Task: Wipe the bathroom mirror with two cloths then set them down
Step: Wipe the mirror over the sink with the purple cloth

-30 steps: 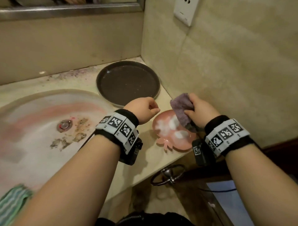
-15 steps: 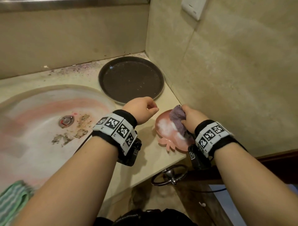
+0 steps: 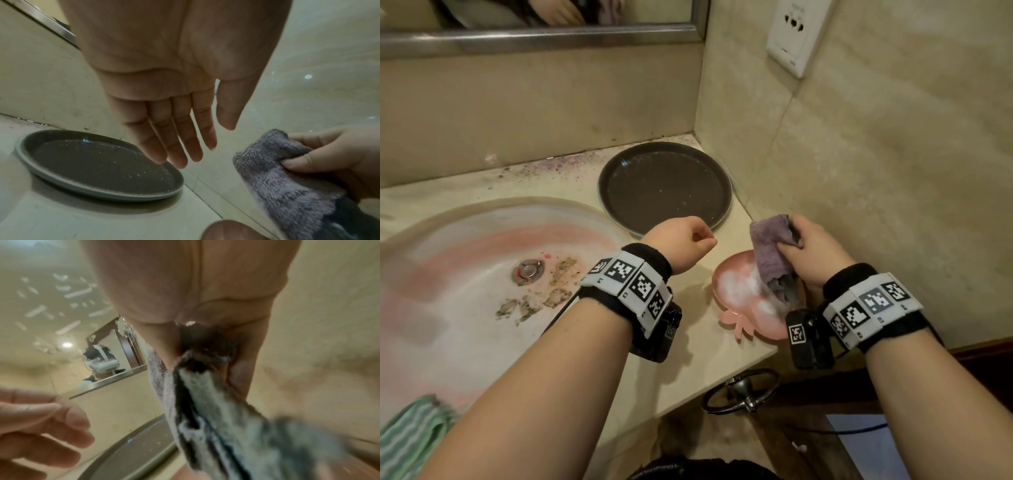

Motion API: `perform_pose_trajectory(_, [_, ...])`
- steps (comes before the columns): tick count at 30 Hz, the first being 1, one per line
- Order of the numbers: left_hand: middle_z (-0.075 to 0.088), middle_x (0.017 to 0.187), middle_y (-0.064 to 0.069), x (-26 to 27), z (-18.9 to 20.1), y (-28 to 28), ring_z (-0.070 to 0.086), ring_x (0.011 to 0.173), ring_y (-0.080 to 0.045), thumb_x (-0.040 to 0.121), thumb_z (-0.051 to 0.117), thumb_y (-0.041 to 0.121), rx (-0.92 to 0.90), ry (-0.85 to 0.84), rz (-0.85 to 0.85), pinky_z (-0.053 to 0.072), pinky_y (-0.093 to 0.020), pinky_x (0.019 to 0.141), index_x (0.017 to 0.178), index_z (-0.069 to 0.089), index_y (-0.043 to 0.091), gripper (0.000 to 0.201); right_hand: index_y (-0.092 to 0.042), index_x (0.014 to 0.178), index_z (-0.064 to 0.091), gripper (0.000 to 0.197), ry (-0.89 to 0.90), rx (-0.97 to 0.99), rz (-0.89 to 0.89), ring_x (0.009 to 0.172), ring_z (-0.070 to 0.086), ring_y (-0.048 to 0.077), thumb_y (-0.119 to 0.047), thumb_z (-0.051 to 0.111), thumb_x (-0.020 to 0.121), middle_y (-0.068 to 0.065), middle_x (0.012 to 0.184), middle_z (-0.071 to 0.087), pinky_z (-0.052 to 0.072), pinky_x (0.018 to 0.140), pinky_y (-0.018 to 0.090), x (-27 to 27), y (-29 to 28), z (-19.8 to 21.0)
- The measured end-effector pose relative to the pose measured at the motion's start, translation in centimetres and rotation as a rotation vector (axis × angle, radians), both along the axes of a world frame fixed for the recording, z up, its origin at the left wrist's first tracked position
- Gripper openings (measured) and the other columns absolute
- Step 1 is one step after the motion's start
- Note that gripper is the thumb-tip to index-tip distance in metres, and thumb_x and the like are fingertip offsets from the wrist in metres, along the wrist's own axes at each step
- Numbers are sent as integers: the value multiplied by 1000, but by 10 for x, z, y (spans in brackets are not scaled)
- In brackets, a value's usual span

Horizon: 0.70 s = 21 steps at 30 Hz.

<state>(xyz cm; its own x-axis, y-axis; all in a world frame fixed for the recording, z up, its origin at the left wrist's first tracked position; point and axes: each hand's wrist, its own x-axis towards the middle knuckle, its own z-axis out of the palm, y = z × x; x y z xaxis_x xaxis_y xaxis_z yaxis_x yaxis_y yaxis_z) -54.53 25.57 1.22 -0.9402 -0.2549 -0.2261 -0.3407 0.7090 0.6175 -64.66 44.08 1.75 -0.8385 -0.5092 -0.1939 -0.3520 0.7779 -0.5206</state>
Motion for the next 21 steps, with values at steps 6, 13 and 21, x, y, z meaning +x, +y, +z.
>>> perform_pose_trajectory(6, [58, 97, 9, 7, 16, -21, 51, 91, -7, 94, 51, 33, -22, 77, 56, 40, -22, 81, 108, 63, 21, 22, -19, 103, 64, 19, 114, -216, 44, 91, 58, 18, -9, 52, 91, -2, 94, 63, 42, 77, 27, -6, -3, 23])
perform_pose_trajectory(13, [61, 95, 12, 20, 73, -48, 55, 90, -4, 92, 56, 26, -21, 320, 76, 41, -18, 83, 101, 65, 24, 13, -42, 90, 54, 34, 100, -447, 175, 87, 62, 15, -8, 57, 90, -13, 86, 61, 49, 77, 27, -4, -36, 67])
perform_pose_trajectory(21, [72, 88, -3, 18, 113, -51, 70, 79, -16, 93, 54, 32, 94, 338, 90, 56, -38, 81, 99, 60, 18, 16, -18, 103, 64, 21, 366, -455, 313, 88, 59, 18, -8, 57, 86, 0, 96, 63, 49, 80, 33, 22, -83, 80])
